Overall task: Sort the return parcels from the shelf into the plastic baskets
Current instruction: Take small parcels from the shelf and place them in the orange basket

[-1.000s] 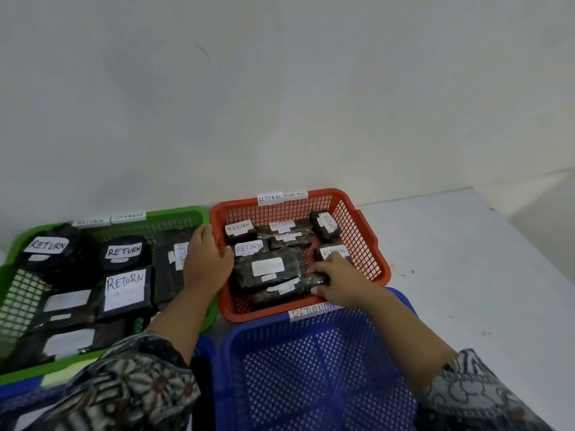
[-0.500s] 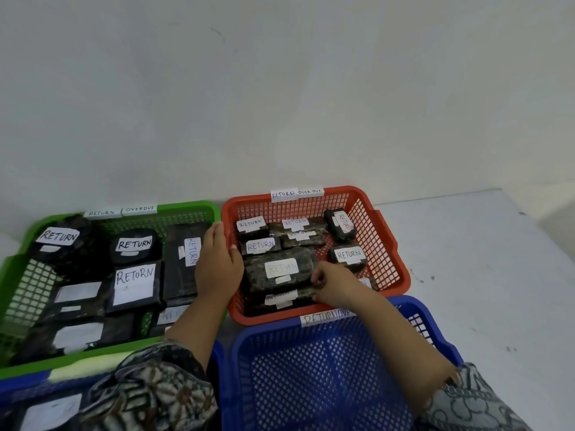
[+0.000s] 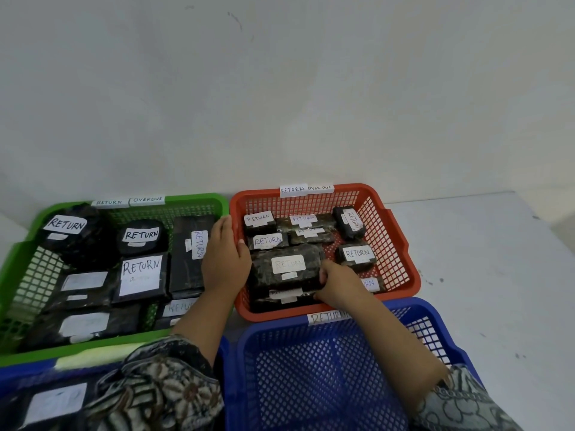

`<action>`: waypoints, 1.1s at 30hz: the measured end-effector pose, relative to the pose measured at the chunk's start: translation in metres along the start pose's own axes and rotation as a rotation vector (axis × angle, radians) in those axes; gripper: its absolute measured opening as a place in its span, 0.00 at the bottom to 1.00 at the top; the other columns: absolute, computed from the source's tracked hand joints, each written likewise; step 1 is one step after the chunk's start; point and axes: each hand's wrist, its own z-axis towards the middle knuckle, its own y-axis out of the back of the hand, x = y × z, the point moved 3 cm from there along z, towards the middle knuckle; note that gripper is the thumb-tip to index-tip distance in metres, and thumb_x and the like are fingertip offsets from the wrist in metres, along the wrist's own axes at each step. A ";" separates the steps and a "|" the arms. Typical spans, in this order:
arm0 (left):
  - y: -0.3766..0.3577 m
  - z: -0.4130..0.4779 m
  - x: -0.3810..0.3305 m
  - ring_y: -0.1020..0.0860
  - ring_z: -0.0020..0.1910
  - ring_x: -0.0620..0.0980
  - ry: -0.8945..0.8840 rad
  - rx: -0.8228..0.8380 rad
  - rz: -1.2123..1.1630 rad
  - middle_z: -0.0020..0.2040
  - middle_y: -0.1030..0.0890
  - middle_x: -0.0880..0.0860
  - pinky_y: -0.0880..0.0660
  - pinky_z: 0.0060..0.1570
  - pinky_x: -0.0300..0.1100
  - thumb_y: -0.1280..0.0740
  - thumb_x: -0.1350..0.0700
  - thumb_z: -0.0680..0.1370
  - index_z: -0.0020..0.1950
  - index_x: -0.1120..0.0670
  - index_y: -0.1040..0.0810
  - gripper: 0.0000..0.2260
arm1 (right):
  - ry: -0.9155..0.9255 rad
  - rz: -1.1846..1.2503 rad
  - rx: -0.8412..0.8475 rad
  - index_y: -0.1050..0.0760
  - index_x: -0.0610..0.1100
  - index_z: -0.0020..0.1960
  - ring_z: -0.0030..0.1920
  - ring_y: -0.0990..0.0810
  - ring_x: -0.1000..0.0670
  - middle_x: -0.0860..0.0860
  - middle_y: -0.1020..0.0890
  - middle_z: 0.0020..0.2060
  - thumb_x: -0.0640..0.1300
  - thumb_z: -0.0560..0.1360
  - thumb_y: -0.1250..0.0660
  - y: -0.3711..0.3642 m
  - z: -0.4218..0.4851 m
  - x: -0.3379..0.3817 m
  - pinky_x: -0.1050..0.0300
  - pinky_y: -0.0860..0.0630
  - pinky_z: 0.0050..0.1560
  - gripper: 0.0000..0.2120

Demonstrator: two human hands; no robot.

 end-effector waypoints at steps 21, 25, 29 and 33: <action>0.013 0.006 0.001 0.46 0.75 0.54 -0.007 0.197 0.073 0.77 0.46 0.55 0.42 0.71 0.54 0.42 0.49 0.80 0.77 0.57 0.50 0.30 | 0.022 -0.039 -0.083 0.28 0.49 0.50 0.49 0.23 0.48 0.50 0.21 0.48 0.41 0.75 0.38 0.015 -0.016 -0.001 0.55 0.25 0.47 0.05; 0.045 -0.005 0.007 0.49 0.75 0.54 -0.016 0.199 0.141 0.77 0.47 0.56 0.44 0.72 0.55 0.42 0.47 0.80 0.77 0.57 0.49 0.30 | 0.074 -0.111 -0.192 0.29 0.49 0.58 0.50 0.23 0.49 0.51 0.20 0.52 0.47 0.78 0.40 0.019 -0.042 0.020 0.53 0.24 0.49 0.10; 0.089 -0.023 0.021 0.46 0.75 0.55 -0.072 0.168 0.202 0.76 0.43 0.56 0.41 0.71 0.52 0.41 0.48 0.79 0.76 0.57 0.44 0.28 | 0.172 -0.113 -0.255 0.33 0.50 0.67 0.59 0.24 0.47 0.49 0.25 0.63 0.51 0.79 0.40 0.014 -0.072 0.064 0.49 0.25 0.56 0.17; 0.147 -0.052 0.049 0.45 0.75 0.55 -0.126 0.105 0.291 0.75 0.41 0.57 0.39 0.70 0.51 0.40 0.49 0.78 0.75 0.58 0.42 0.27 | 0.309 -0.092 -0.332 0.41 0.49 0.74 0.66 0.29 0.44 0.47 0.31 0.69 0.52 0.79 0.40 -0.003 -0.114 0.120 0.47 0.30 0.61 0.25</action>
